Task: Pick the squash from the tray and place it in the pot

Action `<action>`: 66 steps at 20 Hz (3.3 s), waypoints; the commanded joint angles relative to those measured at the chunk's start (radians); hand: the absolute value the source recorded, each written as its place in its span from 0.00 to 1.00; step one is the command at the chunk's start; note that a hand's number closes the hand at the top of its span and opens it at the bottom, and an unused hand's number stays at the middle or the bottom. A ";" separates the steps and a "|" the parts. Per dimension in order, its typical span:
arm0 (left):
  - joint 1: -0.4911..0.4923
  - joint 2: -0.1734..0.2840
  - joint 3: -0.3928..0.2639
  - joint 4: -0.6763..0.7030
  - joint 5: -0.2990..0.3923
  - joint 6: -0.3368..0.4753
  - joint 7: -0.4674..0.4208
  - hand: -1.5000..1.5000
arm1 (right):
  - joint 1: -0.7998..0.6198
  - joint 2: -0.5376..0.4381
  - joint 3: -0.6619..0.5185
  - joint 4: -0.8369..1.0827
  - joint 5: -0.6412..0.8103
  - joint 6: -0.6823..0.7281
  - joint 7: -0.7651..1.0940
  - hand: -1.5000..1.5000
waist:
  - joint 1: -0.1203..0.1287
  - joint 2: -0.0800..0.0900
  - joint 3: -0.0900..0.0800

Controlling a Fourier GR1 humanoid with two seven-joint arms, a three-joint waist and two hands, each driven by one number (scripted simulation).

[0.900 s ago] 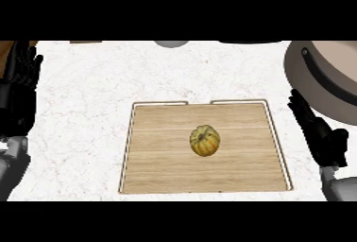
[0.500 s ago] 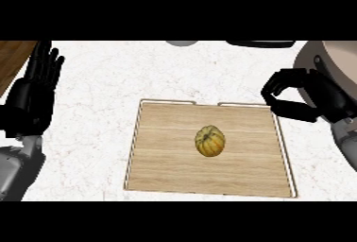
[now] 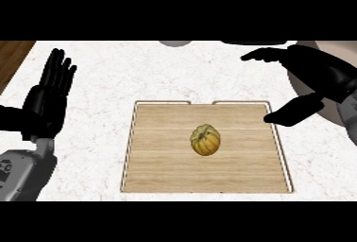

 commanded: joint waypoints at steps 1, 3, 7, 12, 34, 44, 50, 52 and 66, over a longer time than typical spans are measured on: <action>-0.013 -0.022 0.005 0.029 -0.003 -0.013 -0.001 0.50 | -0.079 0.042 0.067 -0.067 0.003 0.128 0.129 0.00 | -0.013 -0.001 0.002; 0.017 -0.008 0.004 -0.008 -0.001 -0.023 0.000 0.50 | -0.184 0.057 0.094 -0.019 -0.027 0.225 0.248 0.00 | 0.007 -0.003 0.001; 0.011 -0.021 0.008 0.013 0.000 -0.036 -0.009 0.50 | -0.229 0.108 0.158 -0.012 -0.101 0.369 0.400 0.00 | -0.007 -0.005 0.001; -0.027 -0.043 0.013 0.064 -0.025 -0.026 -0.007 0.50 | -0.326 0.294 0.208 0.148 -0.115 0.401 0.533 0.00 | -0.007 0.002 0.002; 0.038 -0.099 0.055 0.034 -0.089 -0.043 -0.033 0.50 | -0.115 0.486 0.317 0.179 0.052 0.314 0.604 0.00 | -0.019 -0.002 0.004; 0.029 -0.078 0.107 0.037 -0.061 -0.122 -0.006 0.50 | -0.083 0.533 0.357 0.274 0.224 0.334 0.576 0.00 | -0.016 -0.001 0.004; 0.035 -0.119 0.084 -0.015 -0.126 -0.084 0.025 0.50 | -0.047 0.583 0.284 0.346 0.322 0.340 0.507 0.00 | -0.014 -0.001 0.004; 0.005 -0.109 0.115 0.003 -0.114 -0.103 0.041 0.50 | 0.020 0.556 0.307 0.327 0.388 0.322 0.448 0.00 | -0.016 0.000 0.004; -0.006 -0.155 0.137 0.004 -0.151 -0.118 0.058 0.50 | 0.050 0.684 0.322 0.448 0.576 0.311 0.164 1.00 | -0.008 0.003 0.004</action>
